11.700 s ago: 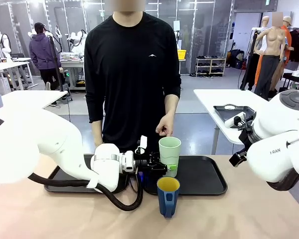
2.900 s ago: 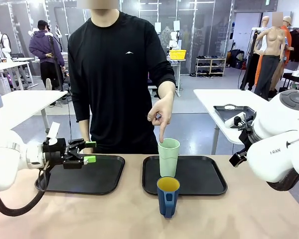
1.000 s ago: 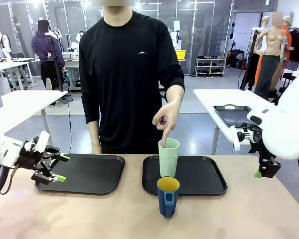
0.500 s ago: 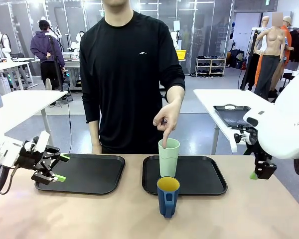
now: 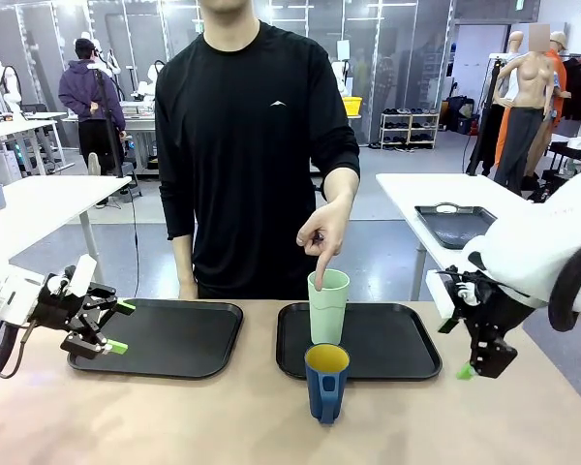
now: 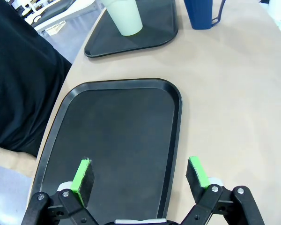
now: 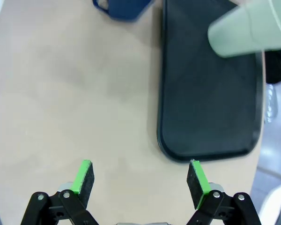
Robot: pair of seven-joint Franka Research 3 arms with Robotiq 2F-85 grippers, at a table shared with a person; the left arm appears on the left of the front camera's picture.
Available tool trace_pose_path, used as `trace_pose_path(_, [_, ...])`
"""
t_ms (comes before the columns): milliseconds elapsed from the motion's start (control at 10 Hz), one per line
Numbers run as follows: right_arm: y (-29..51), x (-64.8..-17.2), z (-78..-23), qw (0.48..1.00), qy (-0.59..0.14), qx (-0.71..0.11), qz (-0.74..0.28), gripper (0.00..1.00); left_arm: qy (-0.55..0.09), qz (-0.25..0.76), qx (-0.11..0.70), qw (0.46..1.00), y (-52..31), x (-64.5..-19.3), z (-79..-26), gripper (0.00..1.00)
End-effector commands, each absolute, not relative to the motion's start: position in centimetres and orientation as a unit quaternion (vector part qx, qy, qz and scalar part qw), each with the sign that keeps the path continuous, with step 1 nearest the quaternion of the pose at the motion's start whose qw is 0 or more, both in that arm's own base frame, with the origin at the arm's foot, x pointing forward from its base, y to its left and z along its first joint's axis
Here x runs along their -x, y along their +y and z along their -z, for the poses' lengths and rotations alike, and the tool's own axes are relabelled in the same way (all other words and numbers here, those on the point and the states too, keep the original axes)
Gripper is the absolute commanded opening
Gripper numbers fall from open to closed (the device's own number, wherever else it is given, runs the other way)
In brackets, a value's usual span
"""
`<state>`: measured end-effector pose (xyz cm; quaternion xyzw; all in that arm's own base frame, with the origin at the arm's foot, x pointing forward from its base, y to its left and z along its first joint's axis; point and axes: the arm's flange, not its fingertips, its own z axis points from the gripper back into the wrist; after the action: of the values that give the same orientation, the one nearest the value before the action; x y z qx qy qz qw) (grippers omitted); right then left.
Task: Sort and store the cups by type.
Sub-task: Pick up the Handle plastic cup and place it into the empty Flat Tray.
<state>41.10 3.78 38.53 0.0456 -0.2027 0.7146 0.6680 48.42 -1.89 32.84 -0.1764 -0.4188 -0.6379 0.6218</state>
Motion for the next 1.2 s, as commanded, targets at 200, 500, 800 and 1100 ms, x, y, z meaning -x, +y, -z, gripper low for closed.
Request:
trace_pose_path(200, [3.7, -41.0, -32.8, 0.608, -0.281, -0.205, -0.713, 1.00, -0.423, 0.638, 0.183, 0.617, -1.8, -48.4, -32.9, 1.00])
trace_pose_path(500, [4.4, -41.4, -30.0, 0.573, -0.364, -0.304, -0.668, 1.00, -0.423, 0.638, 0.183, 0.617, -1.8, -48.4, -32.9, 1.00])
trace_pose_path(800, [5.2, -42.2, -27.8, 0.548, -0.423, -0.363, -0.624, 1.00, -0.423, 0.638, 0.183, 0.617, -1.8, -48.4, -32.9, 1.00])
trace_pose_path(1100, [5.9, -43.2, -26.8, 0.548, -0.429, -0.390, -0.603, 1.00, -0.423, 0.638, 0.183, 0.617, -1.8, -48.4, -32.9, 1.00])
